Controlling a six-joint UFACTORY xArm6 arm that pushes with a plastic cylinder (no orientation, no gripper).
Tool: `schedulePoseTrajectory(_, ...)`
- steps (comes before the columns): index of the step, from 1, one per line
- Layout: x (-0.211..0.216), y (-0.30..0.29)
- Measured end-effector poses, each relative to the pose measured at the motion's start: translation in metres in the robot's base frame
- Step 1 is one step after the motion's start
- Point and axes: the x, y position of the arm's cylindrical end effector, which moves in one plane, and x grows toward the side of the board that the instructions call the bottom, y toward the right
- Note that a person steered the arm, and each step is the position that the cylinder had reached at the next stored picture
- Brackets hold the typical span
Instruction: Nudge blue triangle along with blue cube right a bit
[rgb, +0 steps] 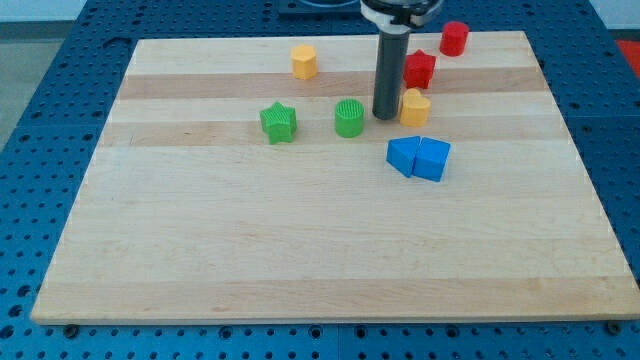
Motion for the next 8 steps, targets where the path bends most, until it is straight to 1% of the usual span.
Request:
schedulePoseTrajectory(2, 0.0, -0.082)
schedulePoseTrajectory(3, -0.005, -0.091)
schedulePoseTrajectory(4, -0.016, -0.044)
schedulePoseTrajectory(5, -0.011, -0.028)
schedulePoseTrajectory(6, 0.008, -0.028)
schedulePoseTrajectory(7, 0.022, -0.011)
schedulePoseTrajectory(8, 0.042, 0.023)
